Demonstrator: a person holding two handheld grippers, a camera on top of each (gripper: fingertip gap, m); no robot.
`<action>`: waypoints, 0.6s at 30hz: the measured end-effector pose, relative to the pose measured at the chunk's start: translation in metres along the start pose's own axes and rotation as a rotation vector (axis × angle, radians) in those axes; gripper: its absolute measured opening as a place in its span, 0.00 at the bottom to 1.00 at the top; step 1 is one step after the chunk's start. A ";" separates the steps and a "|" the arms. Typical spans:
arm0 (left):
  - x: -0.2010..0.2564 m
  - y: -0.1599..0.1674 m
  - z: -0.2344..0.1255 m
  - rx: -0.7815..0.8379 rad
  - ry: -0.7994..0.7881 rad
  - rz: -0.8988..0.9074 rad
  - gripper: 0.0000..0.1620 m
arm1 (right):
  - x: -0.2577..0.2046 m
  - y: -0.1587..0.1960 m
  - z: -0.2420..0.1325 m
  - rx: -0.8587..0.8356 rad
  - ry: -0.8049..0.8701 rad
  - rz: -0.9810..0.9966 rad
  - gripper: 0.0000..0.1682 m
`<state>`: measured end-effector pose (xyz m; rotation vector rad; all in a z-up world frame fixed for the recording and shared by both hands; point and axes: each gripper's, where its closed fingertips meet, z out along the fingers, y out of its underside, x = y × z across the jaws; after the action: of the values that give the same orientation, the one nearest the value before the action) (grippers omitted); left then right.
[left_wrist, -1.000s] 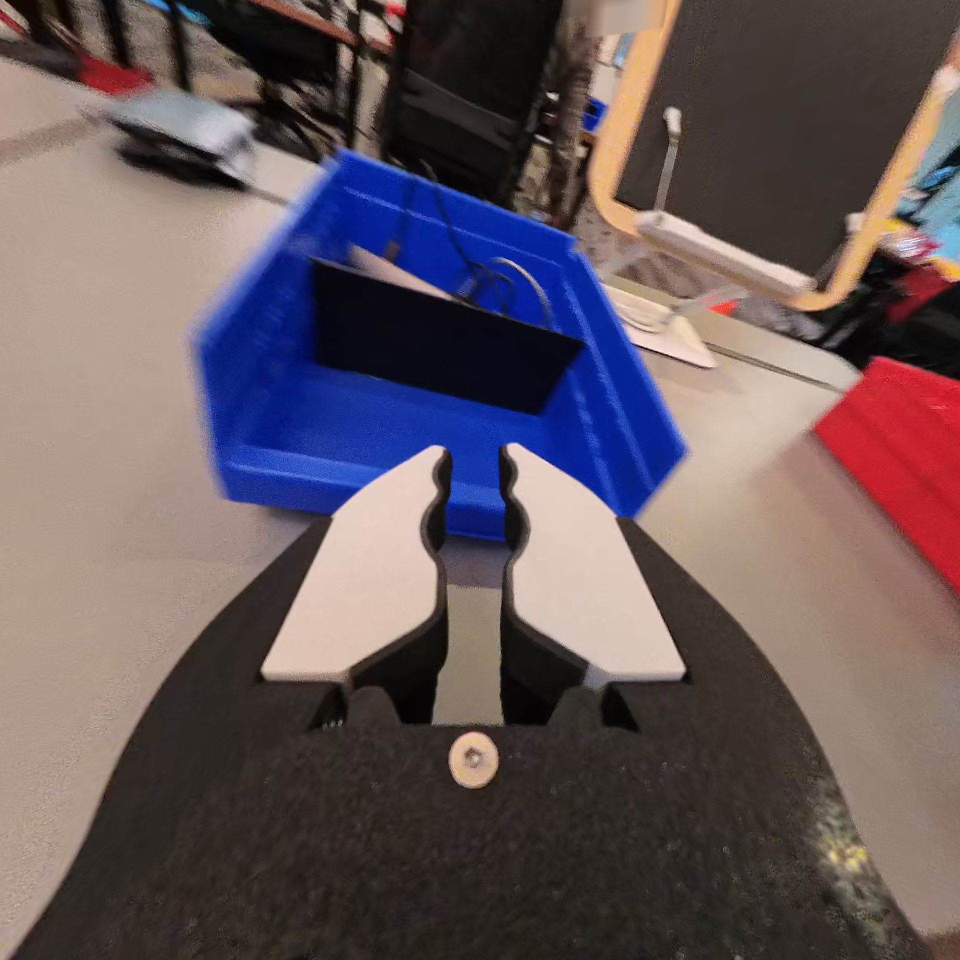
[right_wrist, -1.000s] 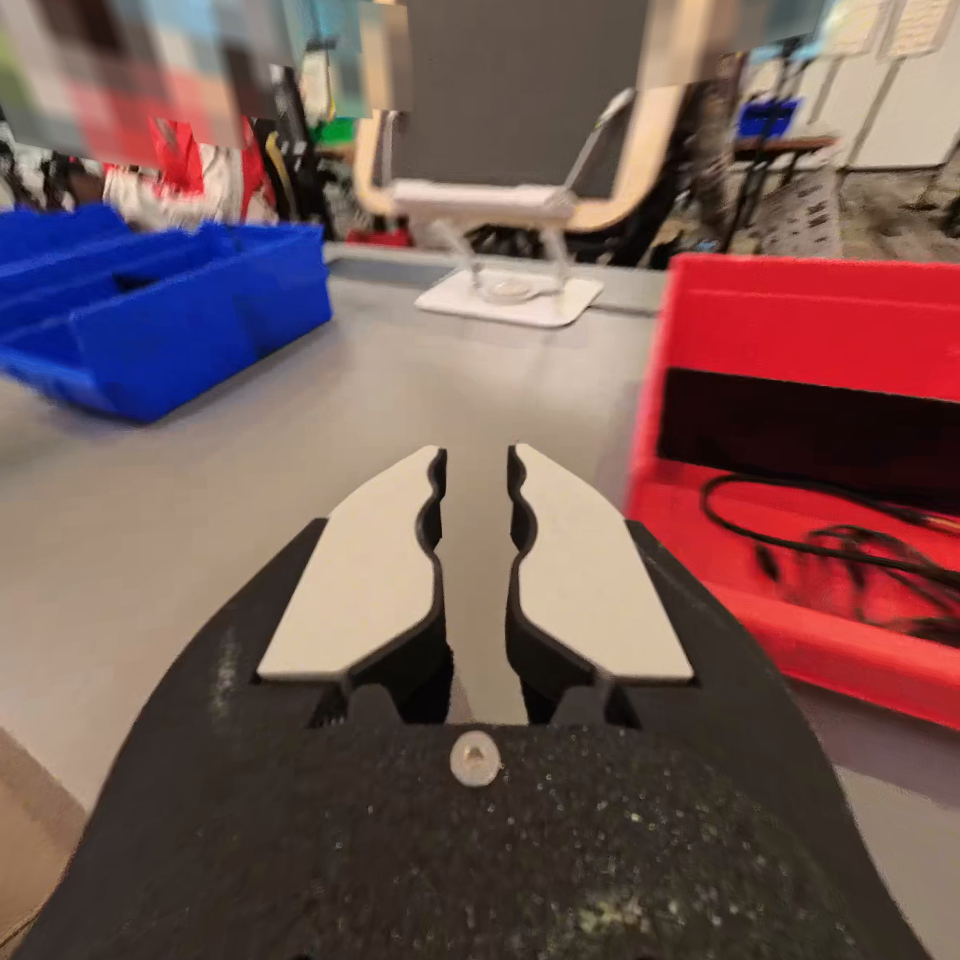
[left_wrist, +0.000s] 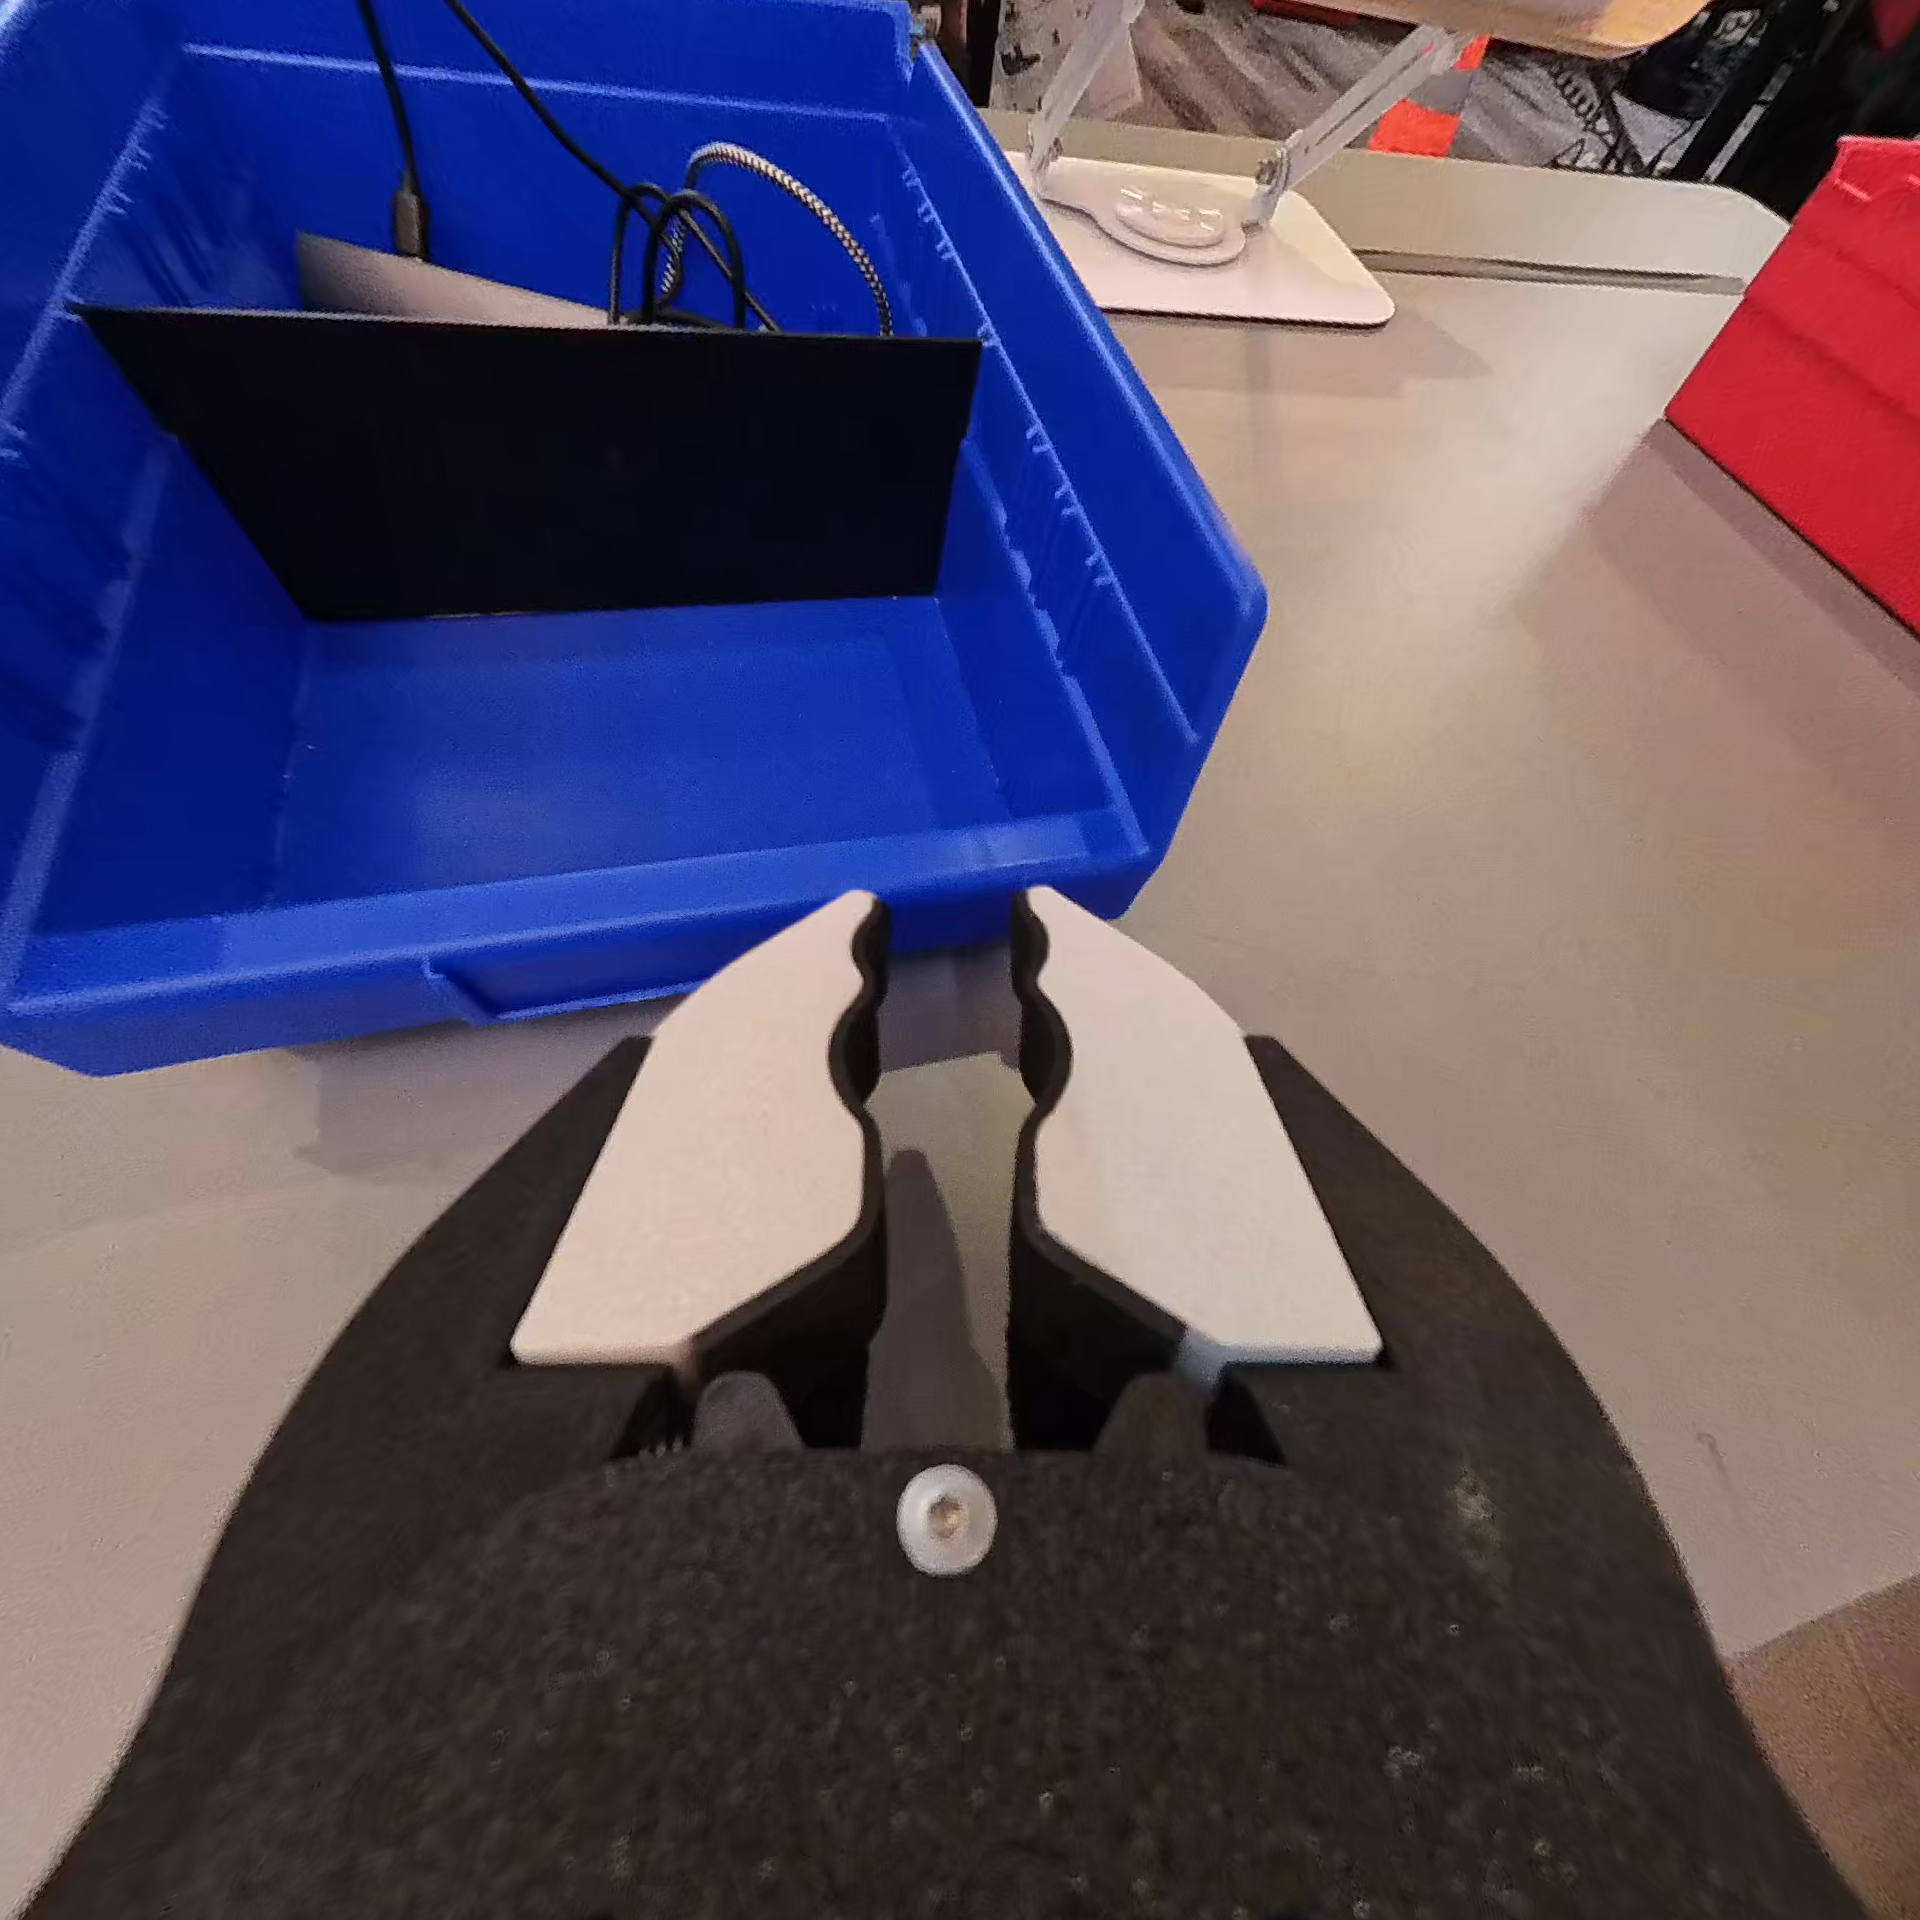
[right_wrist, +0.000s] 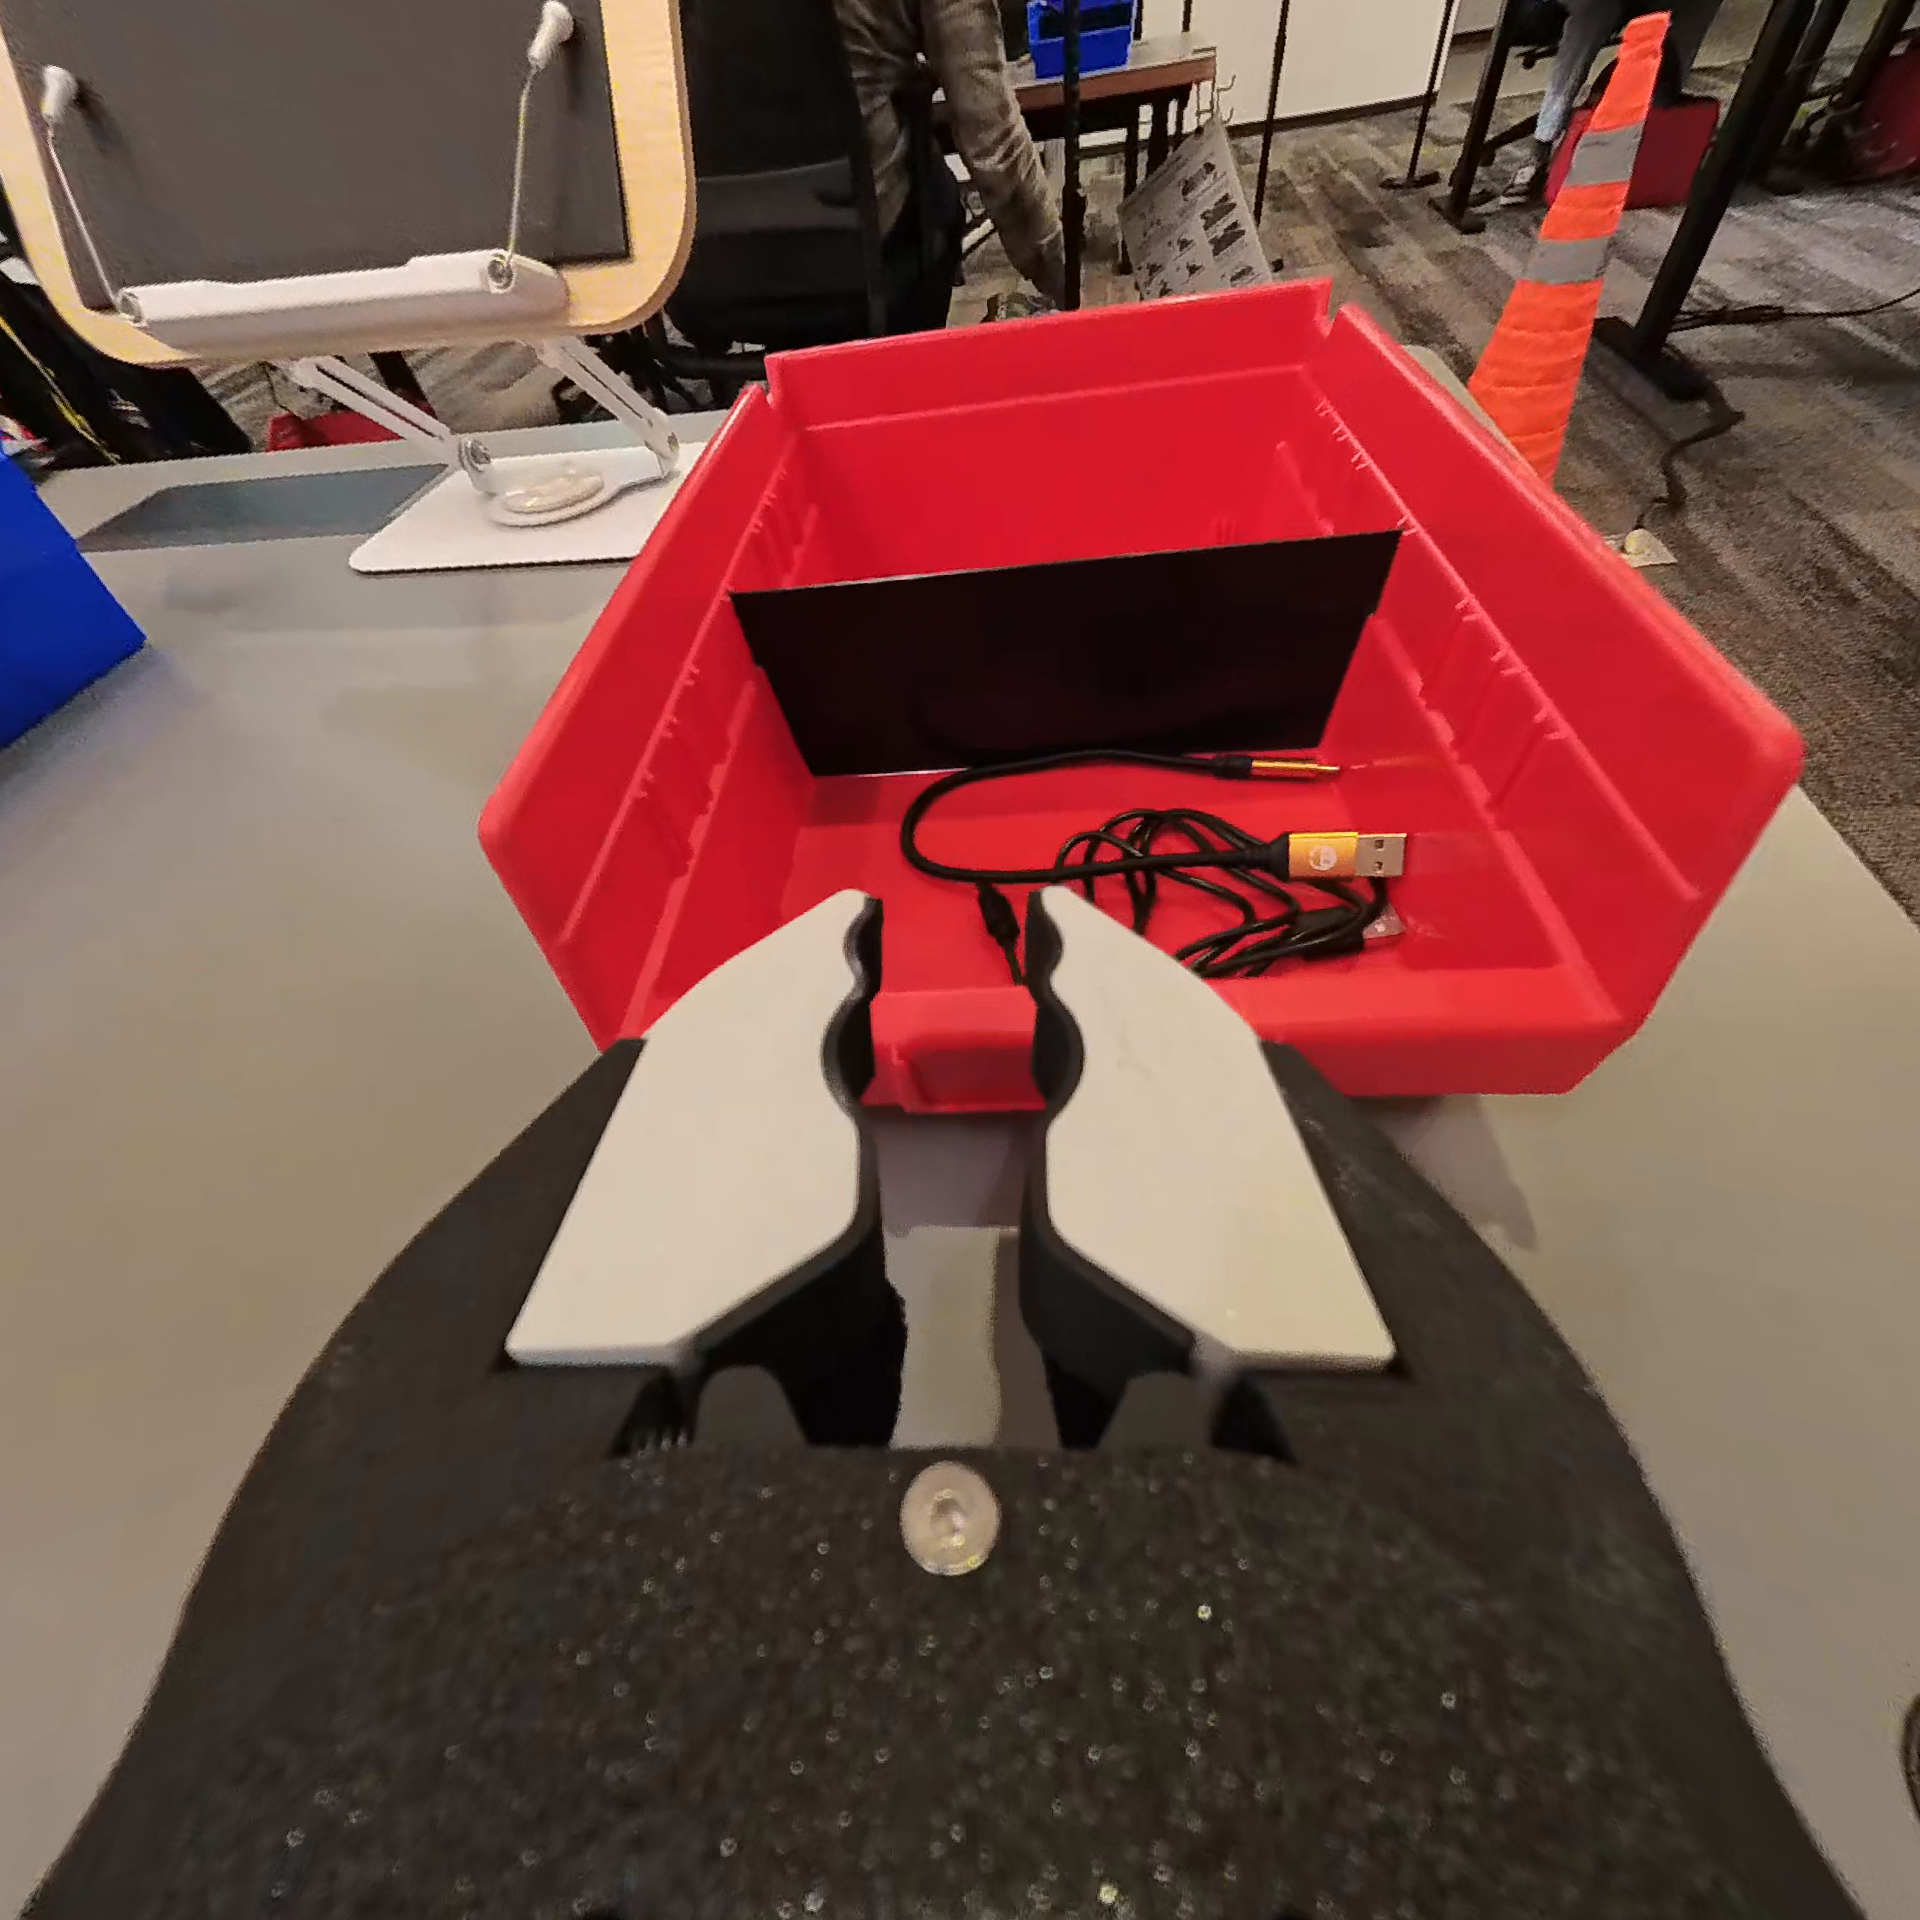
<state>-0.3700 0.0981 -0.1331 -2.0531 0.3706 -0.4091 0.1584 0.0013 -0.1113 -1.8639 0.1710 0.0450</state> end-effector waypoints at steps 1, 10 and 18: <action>0.000 0.003 0.001 -0.013 0.007 -0.005 0.13 | -0.001 0.001 0.001 -0.004 -0.008 0.010 0.15; -0.008 0.005 -0.003 -0.016 -0.016 -0.029 0.13 | -0.010 0.000 0.006 -0.005 -0.037 0.000 0.12; 0.002 0.002 -0.003 -0.009 0.048 -0.019 0.12 | -0.041 0.004 0.010 -0.023 -0.045 -0.207 0.12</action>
<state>-0.3695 0.0941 -0.1335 -2.0603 0.3823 -0.4699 0.1173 0.0136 -0.1132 -1.8923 -0.0542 -0.0545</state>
